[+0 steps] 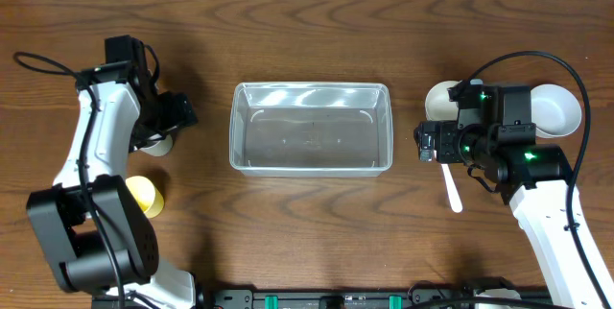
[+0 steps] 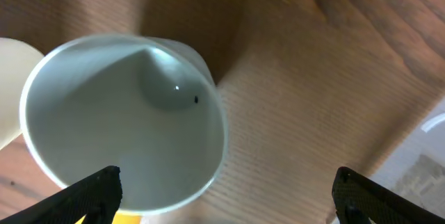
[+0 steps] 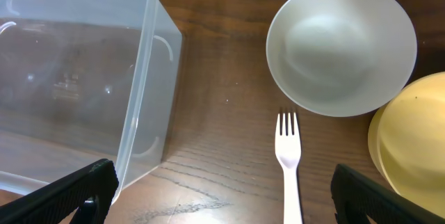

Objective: Pack container
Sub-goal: 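Reach the left gripper to the back white cup and grasp it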

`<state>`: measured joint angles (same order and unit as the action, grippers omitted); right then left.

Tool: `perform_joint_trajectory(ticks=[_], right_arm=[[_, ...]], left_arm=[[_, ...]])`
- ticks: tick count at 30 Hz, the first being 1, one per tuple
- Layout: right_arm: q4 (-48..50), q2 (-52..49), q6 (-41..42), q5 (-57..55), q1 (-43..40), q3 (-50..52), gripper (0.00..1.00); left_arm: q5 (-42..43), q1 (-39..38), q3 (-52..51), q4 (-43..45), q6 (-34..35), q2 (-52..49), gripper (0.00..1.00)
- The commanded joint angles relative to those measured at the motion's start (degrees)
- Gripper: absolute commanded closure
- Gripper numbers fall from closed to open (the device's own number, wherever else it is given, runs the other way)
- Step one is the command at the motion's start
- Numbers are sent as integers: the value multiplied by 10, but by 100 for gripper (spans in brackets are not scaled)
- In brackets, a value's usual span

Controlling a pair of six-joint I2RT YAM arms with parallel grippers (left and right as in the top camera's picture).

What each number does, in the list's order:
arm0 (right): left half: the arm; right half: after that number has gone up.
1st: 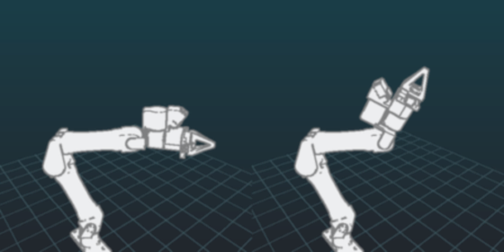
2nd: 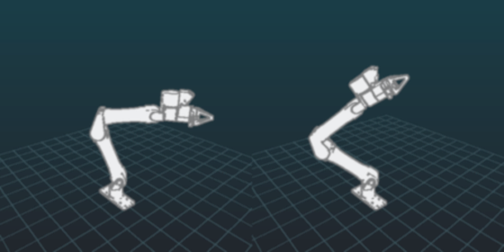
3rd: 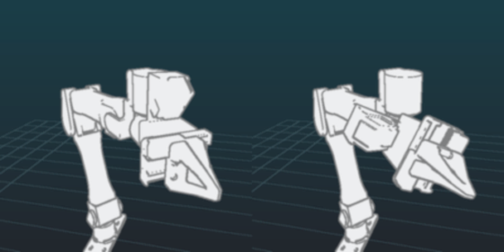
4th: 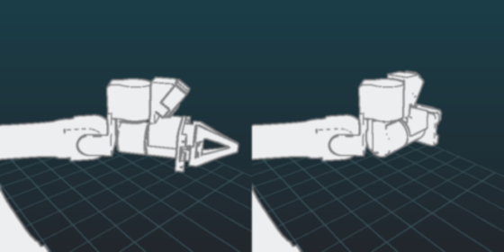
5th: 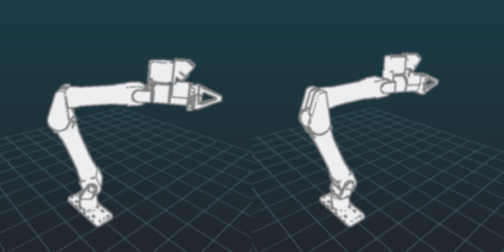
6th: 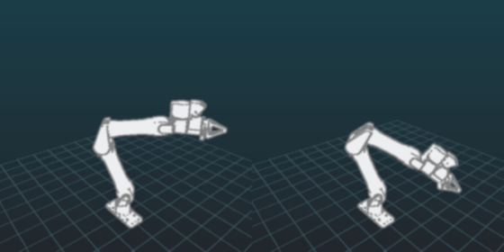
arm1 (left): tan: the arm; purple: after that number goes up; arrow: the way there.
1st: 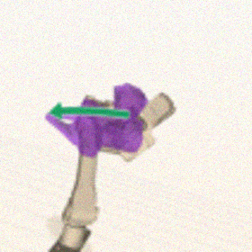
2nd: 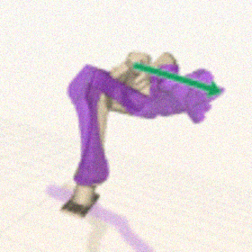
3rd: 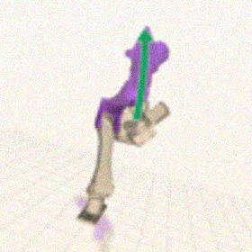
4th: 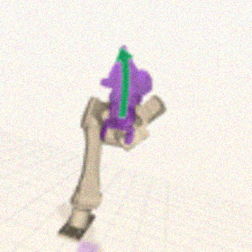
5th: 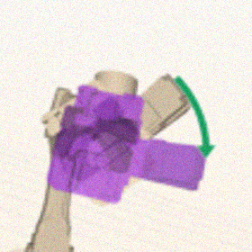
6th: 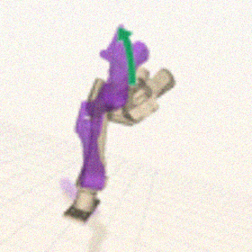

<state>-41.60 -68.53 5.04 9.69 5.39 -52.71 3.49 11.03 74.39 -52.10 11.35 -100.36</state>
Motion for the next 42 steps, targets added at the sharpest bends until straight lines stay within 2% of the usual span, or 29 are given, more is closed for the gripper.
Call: perform_joint_trajectory(ticks=[1,3,6,8,10,16,22,29,35,37,42], right_arm=[[-3,-1,7,9,2,-10,1],[-7,-1,7,9,2,-10,1],[-12,0,7,9,2,-10,1],[-15,0,7,9,2,-10,1],[-15,0,7,9,2,-10,1],[-15,0,7,9,2,-10,1],[-16,0,7,9,2,-10,1],[-17,0,7,9,2,-10,1],[-18,0,7,9,2,-10,1],[-19,0,7,9,2,-10,1],[-19,0,7,9,2,-10,1]], left_arm=[[-3,-5,13,4,-8,-11,4],[-3,-5,13,6,-8,-18,10],[-3,-5,12,11,-8,-27,33],[-3,-5,12,15,-8,-32,39],[-3,-5,12,16,-8,-37,51],[-3,-5,12,16,-8,-39,69],[-7,-5,12,16,-8,-39,71],[-16,-5,12,15,-8,-39,85],[-16,-5,12,14,-8,-39,87],[-16,-5,12,14,-8,-39,93],[-16,-5,12,14,-8,-39,94]])
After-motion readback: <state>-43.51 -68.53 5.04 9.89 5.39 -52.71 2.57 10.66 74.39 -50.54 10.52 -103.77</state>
